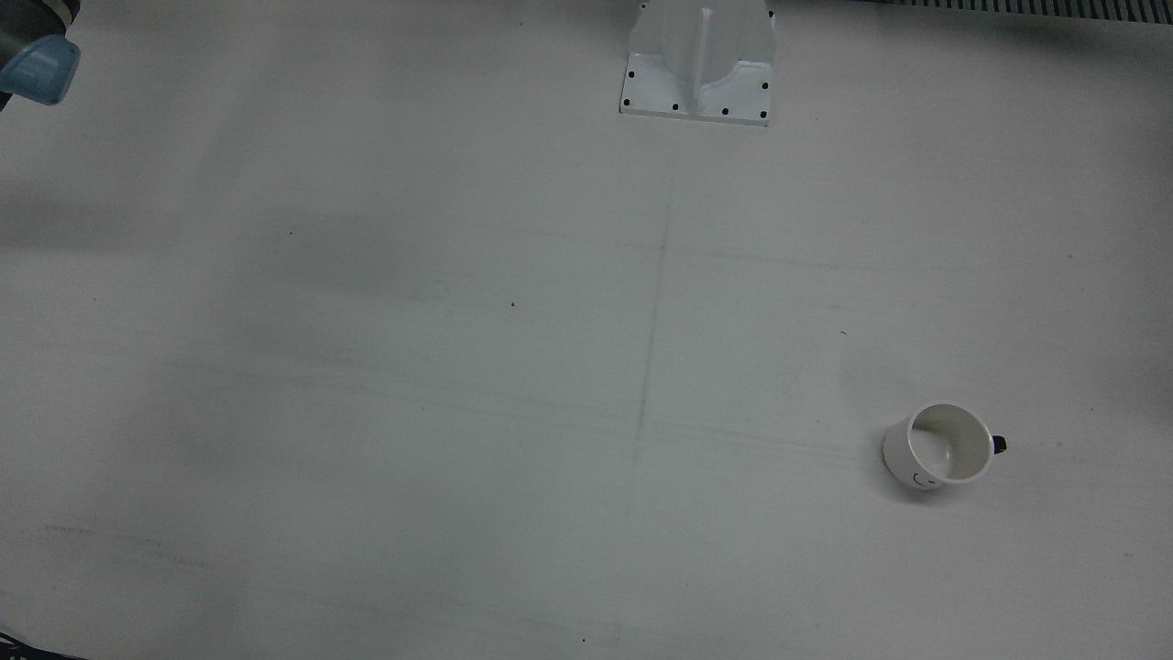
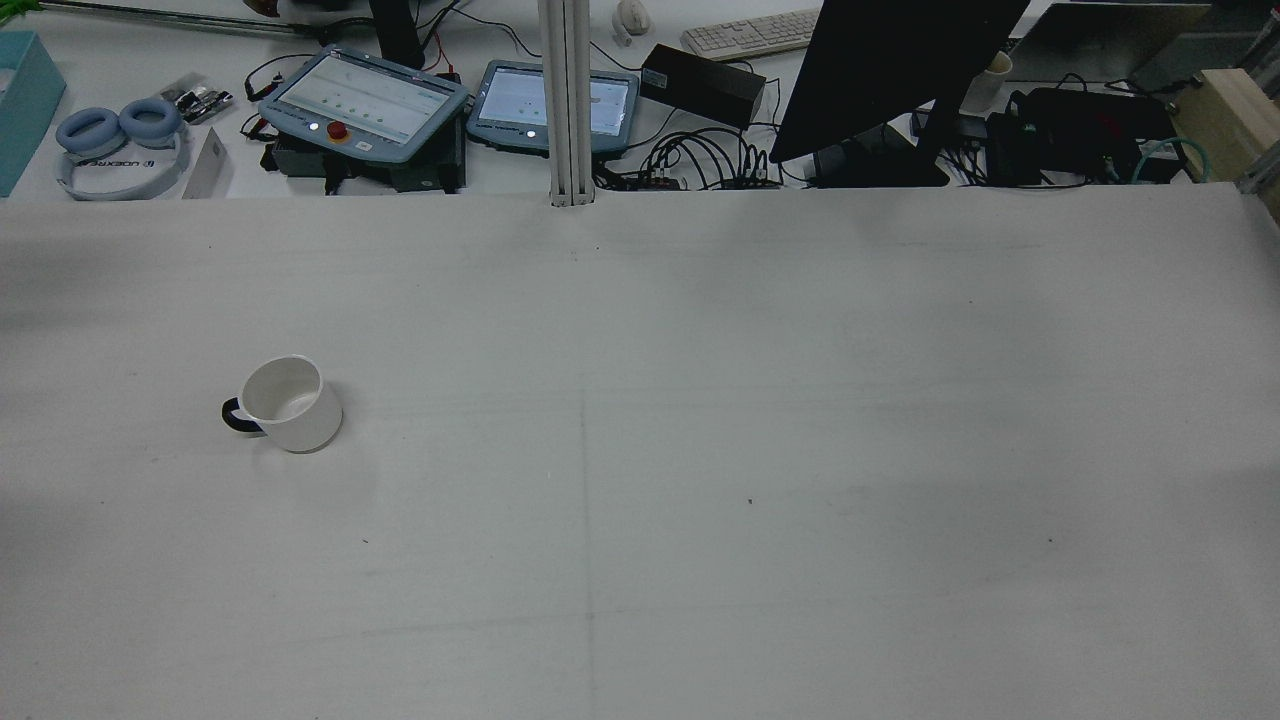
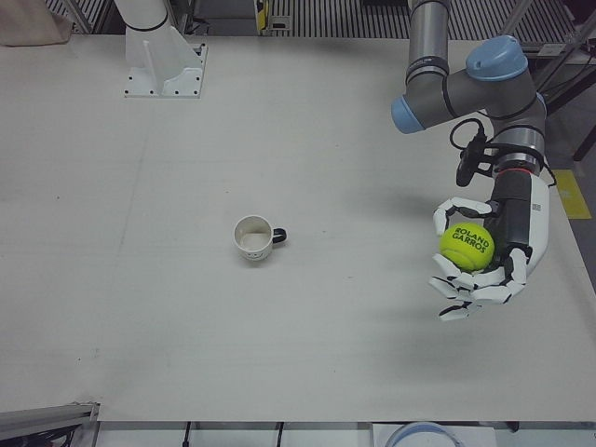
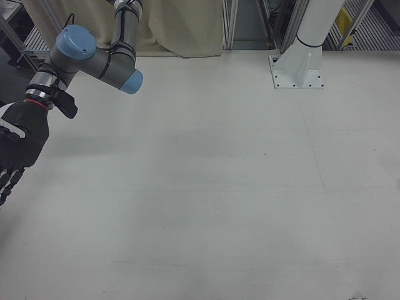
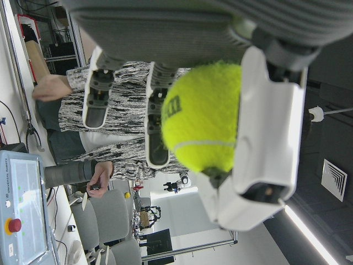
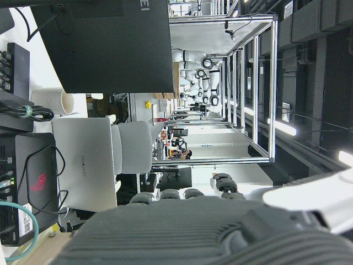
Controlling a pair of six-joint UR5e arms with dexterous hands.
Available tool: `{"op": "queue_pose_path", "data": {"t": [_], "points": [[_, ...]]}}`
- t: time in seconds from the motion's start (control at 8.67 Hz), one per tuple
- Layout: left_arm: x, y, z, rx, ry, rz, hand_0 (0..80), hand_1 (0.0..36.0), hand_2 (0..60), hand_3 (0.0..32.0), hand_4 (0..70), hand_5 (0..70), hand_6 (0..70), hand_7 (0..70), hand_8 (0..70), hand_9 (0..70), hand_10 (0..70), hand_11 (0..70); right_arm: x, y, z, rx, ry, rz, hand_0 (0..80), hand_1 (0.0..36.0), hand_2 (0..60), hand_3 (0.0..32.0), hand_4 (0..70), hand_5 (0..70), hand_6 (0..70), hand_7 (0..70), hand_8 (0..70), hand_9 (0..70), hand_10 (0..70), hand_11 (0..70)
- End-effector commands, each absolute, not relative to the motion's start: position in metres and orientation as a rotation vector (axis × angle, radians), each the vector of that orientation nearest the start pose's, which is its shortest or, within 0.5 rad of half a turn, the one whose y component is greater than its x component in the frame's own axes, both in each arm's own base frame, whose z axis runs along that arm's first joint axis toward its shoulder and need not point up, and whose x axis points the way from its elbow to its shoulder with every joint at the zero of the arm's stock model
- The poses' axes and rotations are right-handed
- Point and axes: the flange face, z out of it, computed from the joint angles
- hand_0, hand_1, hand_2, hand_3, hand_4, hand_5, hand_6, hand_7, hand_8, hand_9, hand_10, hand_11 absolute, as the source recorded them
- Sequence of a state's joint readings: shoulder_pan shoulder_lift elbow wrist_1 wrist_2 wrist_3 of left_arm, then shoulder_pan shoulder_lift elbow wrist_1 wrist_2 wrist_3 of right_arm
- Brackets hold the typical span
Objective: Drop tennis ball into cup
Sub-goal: 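Carry the yellow-green tennis ball in the left hand toward the white mug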
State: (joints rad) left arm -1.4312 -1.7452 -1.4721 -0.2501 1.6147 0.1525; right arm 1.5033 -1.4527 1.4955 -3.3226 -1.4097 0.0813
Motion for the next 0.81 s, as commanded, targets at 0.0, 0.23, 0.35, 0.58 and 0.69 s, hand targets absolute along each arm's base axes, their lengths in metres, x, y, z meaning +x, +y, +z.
{"op": "queue_pose_path", "data": {"t": [0.0,0.23,0.35,0.58,0.69], "points": [[-0.045,-0.585,0.600,-0.026,2.426,-1.655,80.0,36.0,60.0,31.2,5.4,31.5,70.0,68.8,42.1,39.3,14.9,25.7,0.113,-0.534,0.681,-0.036,1.990,-2.279,0.0,0.0,0.0,0.0,0.0,0.0,0.0,0.0,0.0,0.0,0.0,0.0],[-0.024,-0.557,0.577,-0.069,2.451,-1.572,80.0,36.0,60.0,29.8,8.4,32.9,70.0,69.1,42.9,39.8,15.8,27.0,0.114,-0.534,0.682,-0.035,1.986,-2.281,0.0,0.0,0.0,0.0,0.0,0.0,0.0,0.0,0.0,0.0,0.0,0.0],[0.011,-0.543,0.574,-0.153,2.427,-1.532,80.0,36.0,60.0,28.8,9.4,33.6,70.0,69.3,43.4,40.2,16.0,27.3,0.114,-0.534,0.683,-0.035,1.984,-2.282,0.0,0.0,0.0,0.0,0.0,0.0,0.0,0.0,0.0,0.0,0.0,0.0],[0.092,-0.536,0.569,-0.319,2.367,-1.451,80.0,36.0,60.0,26.8,10.6,32.9,70.0,70.0,43.5,41.5,16.6,28.1,0.114,-0.534,0.684,-0.034,1.982,-2.283,0.0,0.0,0.0,0.0,0.0,0.0,0.0,0.0,0.0,0.0,0.0,0.0],[0.137,-0.530,0.565,-0.377,2.336,-1.388,80.0,36.0,60.0,27.6,8.9,33.5,70.0,70.0,43.6,40.9,16.5,27.9,0.114,-0.534,0.684,-0.034,1.982,-2.283,0.0,0.0,0.0,0.0,0.0,0.0,0.0,0.0,0.0,0.0,0.0,0.0]]}}
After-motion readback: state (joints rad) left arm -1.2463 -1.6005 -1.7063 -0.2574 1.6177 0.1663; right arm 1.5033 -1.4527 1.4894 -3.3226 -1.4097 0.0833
